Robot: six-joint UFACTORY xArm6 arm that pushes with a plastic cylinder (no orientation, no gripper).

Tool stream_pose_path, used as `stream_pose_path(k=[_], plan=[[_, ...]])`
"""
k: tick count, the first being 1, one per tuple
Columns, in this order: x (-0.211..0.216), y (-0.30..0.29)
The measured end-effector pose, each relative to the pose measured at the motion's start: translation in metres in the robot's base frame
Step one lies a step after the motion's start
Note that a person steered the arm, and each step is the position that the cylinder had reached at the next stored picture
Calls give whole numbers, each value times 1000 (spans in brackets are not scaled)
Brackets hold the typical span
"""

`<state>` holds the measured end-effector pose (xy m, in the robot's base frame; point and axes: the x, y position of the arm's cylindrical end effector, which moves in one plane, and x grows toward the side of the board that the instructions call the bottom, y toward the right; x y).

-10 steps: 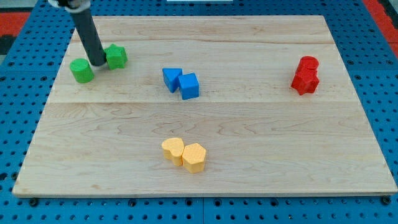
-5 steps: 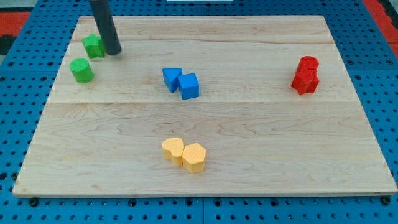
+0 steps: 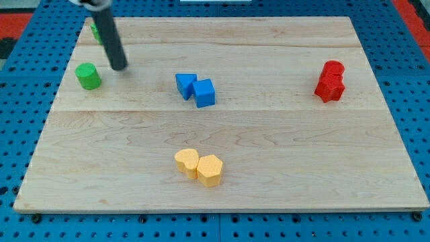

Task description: Move the green blocks at the top left corner of the board

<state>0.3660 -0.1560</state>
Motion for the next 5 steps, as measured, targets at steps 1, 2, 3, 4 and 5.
stream_pose_path(k=[1, 2, 3, 4, 5], plan=[[45, -38], [34, -93], [10, -73], [-28, -69], [-68, -88]])
